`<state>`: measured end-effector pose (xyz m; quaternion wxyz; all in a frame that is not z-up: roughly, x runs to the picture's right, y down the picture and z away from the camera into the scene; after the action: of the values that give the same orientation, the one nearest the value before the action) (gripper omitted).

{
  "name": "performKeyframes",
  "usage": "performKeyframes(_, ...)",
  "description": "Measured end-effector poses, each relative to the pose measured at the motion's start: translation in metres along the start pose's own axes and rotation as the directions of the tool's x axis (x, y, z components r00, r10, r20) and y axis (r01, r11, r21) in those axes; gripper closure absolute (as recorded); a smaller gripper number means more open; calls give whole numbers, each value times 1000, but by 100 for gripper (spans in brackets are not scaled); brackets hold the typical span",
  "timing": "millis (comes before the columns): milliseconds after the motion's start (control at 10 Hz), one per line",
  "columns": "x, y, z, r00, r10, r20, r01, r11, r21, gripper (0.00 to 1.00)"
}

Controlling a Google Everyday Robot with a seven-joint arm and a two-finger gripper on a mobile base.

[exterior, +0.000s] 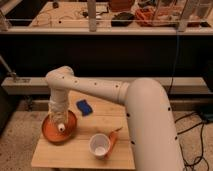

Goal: Place the bottle in the ceramic bowl

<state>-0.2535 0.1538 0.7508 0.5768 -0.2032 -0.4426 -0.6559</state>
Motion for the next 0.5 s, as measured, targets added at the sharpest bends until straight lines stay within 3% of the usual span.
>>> performKeyframes(500,0,2,0,1000,5,5,-5,1000,-3,70)
